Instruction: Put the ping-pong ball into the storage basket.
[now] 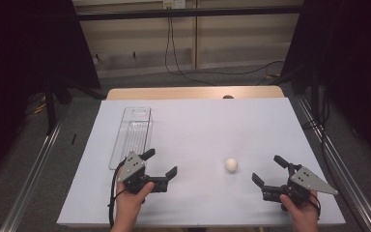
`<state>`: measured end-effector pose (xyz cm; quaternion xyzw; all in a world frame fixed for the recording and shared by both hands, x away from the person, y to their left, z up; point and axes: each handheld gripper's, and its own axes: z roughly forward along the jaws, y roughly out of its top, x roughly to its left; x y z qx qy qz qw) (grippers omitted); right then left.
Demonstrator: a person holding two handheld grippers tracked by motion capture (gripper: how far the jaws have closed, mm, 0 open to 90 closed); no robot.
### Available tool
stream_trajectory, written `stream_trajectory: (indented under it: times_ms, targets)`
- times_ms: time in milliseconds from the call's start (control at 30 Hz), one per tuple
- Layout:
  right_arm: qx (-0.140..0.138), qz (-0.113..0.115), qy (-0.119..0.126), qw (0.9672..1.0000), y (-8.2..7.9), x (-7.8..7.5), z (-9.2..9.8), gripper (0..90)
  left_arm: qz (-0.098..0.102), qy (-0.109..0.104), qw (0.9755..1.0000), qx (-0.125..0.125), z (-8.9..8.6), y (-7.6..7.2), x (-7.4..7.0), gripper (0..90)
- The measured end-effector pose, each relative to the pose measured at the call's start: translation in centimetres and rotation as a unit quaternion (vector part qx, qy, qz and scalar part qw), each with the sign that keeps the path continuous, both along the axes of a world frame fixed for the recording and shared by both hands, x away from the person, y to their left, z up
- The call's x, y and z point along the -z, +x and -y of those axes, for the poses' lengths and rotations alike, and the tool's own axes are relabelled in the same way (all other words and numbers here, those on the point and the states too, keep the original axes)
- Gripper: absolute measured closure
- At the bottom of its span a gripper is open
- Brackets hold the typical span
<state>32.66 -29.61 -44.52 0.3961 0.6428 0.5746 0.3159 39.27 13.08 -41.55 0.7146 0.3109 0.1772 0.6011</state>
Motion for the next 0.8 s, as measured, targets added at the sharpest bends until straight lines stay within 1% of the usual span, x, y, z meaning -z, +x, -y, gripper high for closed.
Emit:
stream_trajectory:
  times_ms: [33, 67, 100, 133, 200, 233, 267, 300, 333, 367, 433, 467, 500, 533, 567, 600, 667, 700, 767, 800]
  targets:
    - [0.002, 0.0, 0.003, 1.0, 0.0, 0.0, 0.0, 1.3, 0.002, 0.01, 1.0, 0.002, 0.0, 0.0, 0.0, 1.3]
    - [0.002, 0.0, 0.003, 1.0, 0.0, 0.0, 0.0, 1.3, 0.0, -0.001, 1.0, 0.001, 0.2, 0.0, 0.0, 1.3]
    - [0.002, -0.001, 0.005, 1.0, 0.1, 0.0, 0.0, 1.4, -0.001, 0.002, 1.0, -0.002, 0.3, 0.0, 0.0, 1.3]
    - [0.002, -0.001, 0.005, 1.0, 0.1, 0.0, 0.0, 1.4, -0.001, 0.011, 0.9999, 0.003, 0.2, 0.0, -0.1, 1.3]
    - [-0.001, 0.0, 0.002, 1.0, 0.1, 0.0, 0.1, 1.3, -0.001, -0.002, 1.0, -0.001, 0.5, 0.0, -0.1, 1.3]
    - [-0.003, -0.002, 0.003, 1.0, 0.0, 0.0, 0.1, 1.4, 0.0, 0.006, 1.0, 0.002, 0.6, 0.0, -0.1, 1.4]
    - [-0.003, -0.002, 0.003, 1.0, 0.0, 0.0, 0.1, 1.4, 0.0, 0.006, 1.0, 0.002, 0.6, 0.0, -0.1, 1.4]
    - [-0.002, -0.002, 0.005, 1.0, 0.0, 0.0, 0.2, 1.4, 0.0, 0.007, 0.9999, 0.008, 0.8, 0.1, -0.1, 1.3]
    - [-0.002, -0.002, 0.005, 1.0, 0.0, 0.0, 0.2, 1.4, 0.0, 0.007, 0.9999, 0.008, 0.8, 0.1, -0.1, 1.3]
    - [-0.004, -0.002, 0.004, 1.0, 0.0, 0.0, 0.2, 1.4, 0.002, 0.004, 0.9999, 0.013, 1.1, 0.1, -0.2, 1.4]
    - [-0.003, -0.001, 0.003, 1.0, 0.0, 0.0, 0.2, 1.4, 0.002, 0.006, 0.9998, 0.017, 1.3, 0.2, -0.2, 1.4]
    - [-0.003, -0.001, 0.003, 1.0, 0.0, 0.0, 0.2, 1.4, 0.002, 0.006, 0.9998, 0.017, 1.3, 0.2, -0.2, 1.4]
    - [-0.004, 0.0, 0.004, 1.0, 0.0, 0.0, 0.2, 1.4, 0.002, 0.003, 0.9999, 0.011, 1.5, 0.2, -0.2, 1.4]
    - [-0.004, 0.0, 0.004, 1.0, 0.0, 0.0, 0.2, 1.4, 0.002, 0.006, 0.9998, 0.016, 1.5, 0.2, -0.3, 1.4]
    - [-0.005, -0.001, 0.005, 1.0, 0.0, 0.0, 0.2, 1.4, -0.002, 0.005, 0.9999, 0.013, 1.7, 0.2, -0.3, 1.3]
    - [-0.004, 0.0, 0.004, 1.0, 0.0, 0.0, 0.2, 1.4, 0.0, 0.011, 0.9998, 0.015, 1.7, 0.2, -0.3, 1.3]
    - [-0.004, 0.0, 0.005, 1.0, 0.0, 0.0, 0.2, 1.4, -0.002, 0.01, 0.9998, 0.015, 1.9, 0.3, -0.2, 1.3]
    - [-0.004, 0.0, 0.007, 1.0, 0.0, 0.0, 0.2, 1.4, -0.003, 0.014, 0.9998, 0.015, 2.1, 0.3, -0.2, 1.3]
    - [-0.003, -0.002, 0.007, 1.0, 0.0, 0.0, 0.2, 1.4, -0.003, 0.014, 0.9998, 0.016, 2.2, 0.4, -0.1, 1.3]
    - [-0.003, -0.002, 0.007, 1.0, 0.0, 0.0, 0.2, 1.4, -0.005, 0.019, 0.9996, 0.02, 2.2, 0.4, -0.1, 1.3]
